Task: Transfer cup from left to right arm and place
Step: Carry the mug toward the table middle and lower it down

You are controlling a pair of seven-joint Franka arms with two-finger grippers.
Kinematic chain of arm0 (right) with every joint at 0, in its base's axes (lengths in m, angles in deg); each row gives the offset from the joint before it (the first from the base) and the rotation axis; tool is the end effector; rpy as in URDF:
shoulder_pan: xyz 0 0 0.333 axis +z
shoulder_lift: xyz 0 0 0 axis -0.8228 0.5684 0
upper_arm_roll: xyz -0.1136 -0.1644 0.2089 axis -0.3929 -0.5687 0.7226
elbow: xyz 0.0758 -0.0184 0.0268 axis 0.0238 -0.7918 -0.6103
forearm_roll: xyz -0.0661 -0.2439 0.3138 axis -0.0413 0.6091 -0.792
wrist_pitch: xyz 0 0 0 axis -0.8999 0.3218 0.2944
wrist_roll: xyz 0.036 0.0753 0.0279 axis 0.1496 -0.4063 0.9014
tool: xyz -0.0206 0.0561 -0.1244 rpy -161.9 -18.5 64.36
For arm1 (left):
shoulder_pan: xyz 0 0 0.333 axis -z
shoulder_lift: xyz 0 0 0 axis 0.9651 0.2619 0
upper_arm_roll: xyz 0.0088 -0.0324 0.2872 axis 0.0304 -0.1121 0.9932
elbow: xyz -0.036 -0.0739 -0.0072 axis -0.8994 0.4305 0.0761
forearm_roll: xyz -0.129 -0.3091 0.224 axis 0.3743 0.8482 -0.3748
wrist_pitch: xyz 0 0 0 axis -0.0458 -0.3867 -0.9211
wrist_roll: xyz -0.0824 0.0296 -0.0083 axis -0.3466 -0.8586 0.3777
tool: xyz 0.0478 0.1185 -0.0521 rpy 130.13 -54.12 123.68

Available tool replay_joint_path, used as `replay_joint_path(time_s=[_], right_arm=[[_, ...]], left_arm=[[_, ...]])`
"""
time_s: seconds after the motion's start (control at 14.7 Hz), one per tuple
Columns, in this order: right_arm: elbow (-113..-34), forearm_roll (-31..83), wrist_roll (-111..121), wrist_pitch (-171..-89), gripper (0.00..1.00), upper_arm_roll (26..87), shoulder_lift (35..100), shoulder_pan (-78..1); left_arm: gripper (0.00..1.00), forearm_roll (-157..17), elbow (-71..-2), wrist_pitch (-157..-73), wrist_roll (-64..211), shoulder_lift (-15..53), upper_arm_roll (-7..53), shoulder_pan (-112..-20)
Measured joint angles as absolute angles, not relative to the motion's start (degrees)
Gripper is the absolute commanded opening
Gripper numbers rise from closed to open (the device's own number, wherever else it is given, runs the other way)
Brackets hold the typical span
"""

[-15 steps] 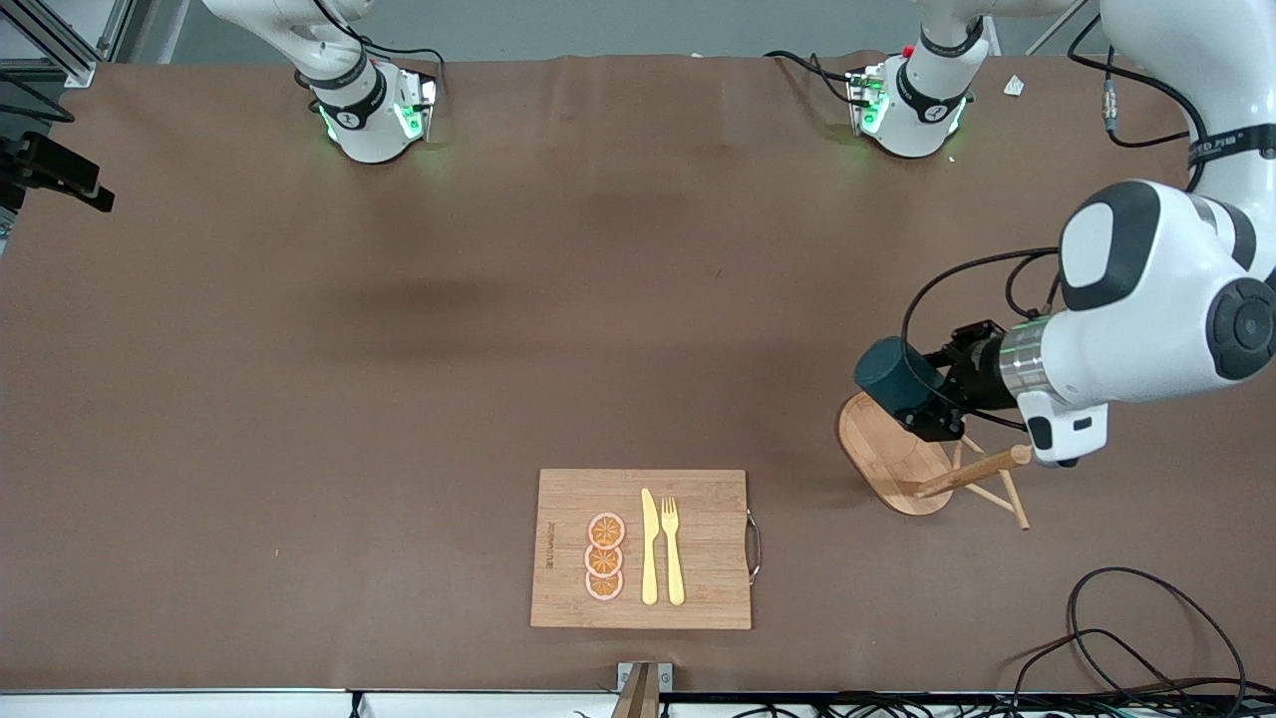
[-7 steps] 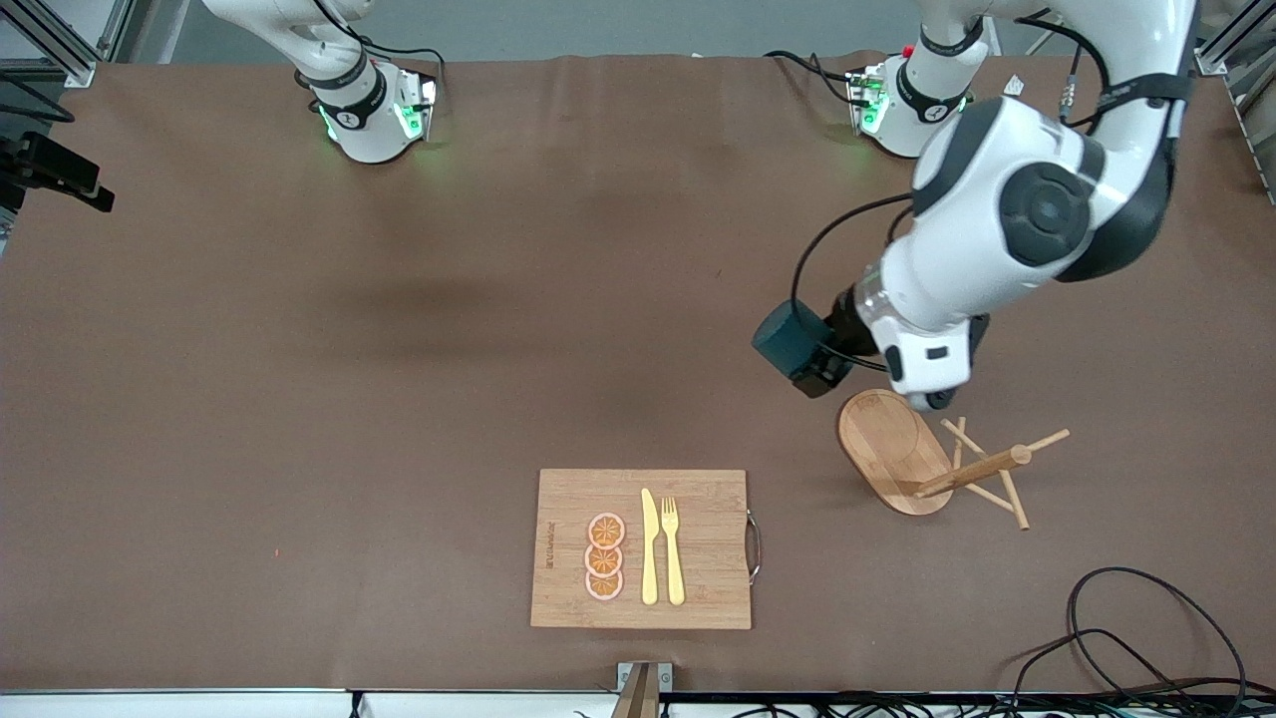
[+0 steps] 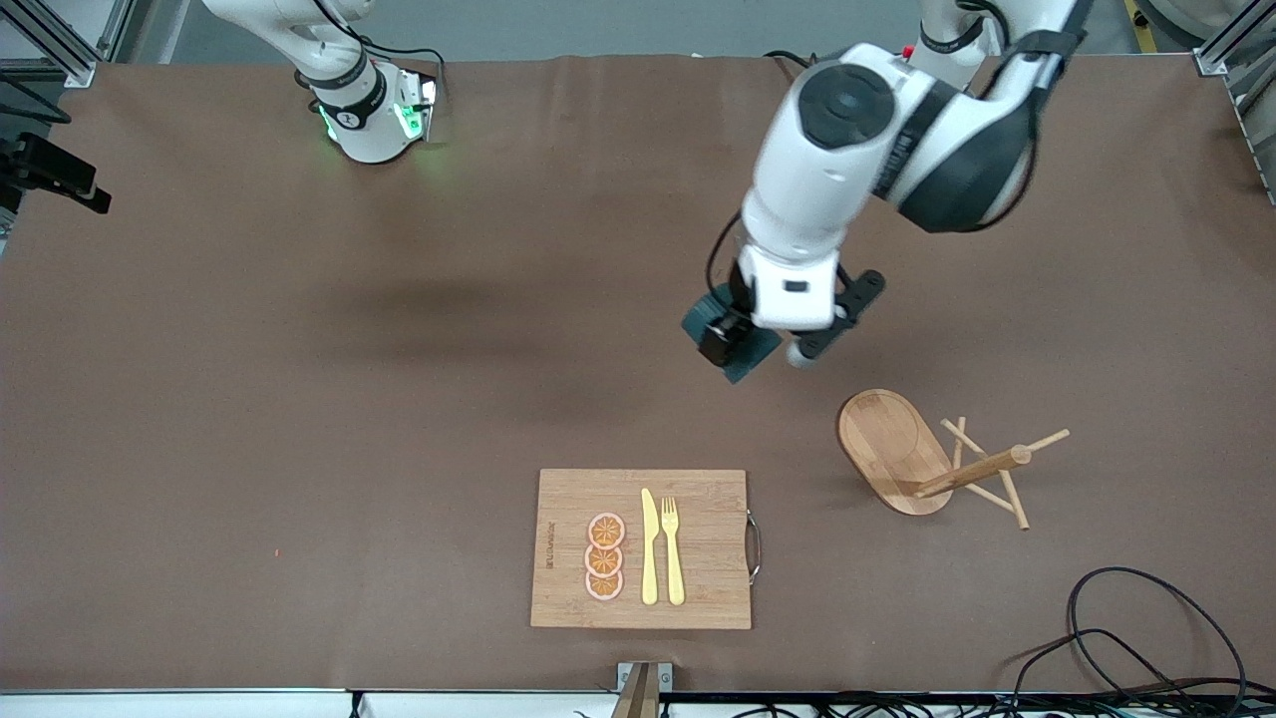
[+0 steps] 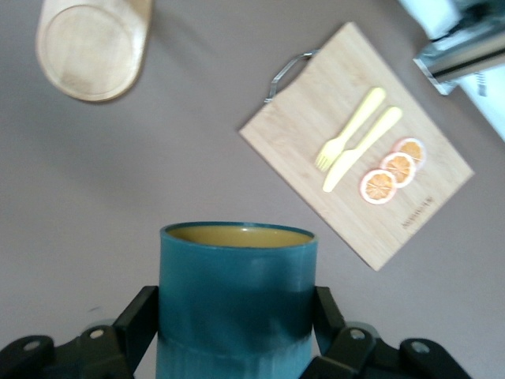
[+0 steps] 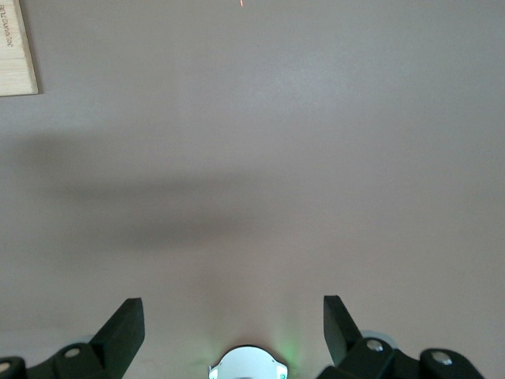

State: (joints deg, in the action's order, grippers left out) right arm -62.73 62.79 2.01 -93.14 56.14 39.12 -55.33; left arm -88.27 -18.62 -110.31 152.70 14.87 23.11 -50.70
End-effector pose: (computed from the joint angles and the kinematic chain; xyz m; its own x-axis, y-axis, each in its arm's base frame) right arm 0.5144 -0.0543 0.6079 0.9939 -0.0653 -0.0892 -0.0667 -0.9977 -0.0128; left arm 0.5434 -0.4303 0.4507 0.7293 0.6814 0.0626 0.6651 -0.7274 0.1691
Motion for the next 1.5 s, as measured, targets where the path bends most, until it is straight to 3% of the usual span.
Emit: replay_joint_path(time_s=[0.54,1.09,1.5], right_arm=[[-62.7,62.7,2.0,-93.2,1.00,56.5,39.1,-55.3],[-62.7,62.4,1.5,-93.2,1.00,56.5,39.1,-55.3],[-62.7,62.3,0.3,-93.3,1.00,56.4,39.1,-55.3]], left_arm=[[0.60,-116.6,-19.4,-116.2,171.6,20.4,23.0,-33.8],[0.56,-151.0,-20.1,-116.2,193.2,33.1,23.1,-20.4],[0.47,-173.9,-20.3,-108.2,199.6,42.5,23.2,-16.2]])
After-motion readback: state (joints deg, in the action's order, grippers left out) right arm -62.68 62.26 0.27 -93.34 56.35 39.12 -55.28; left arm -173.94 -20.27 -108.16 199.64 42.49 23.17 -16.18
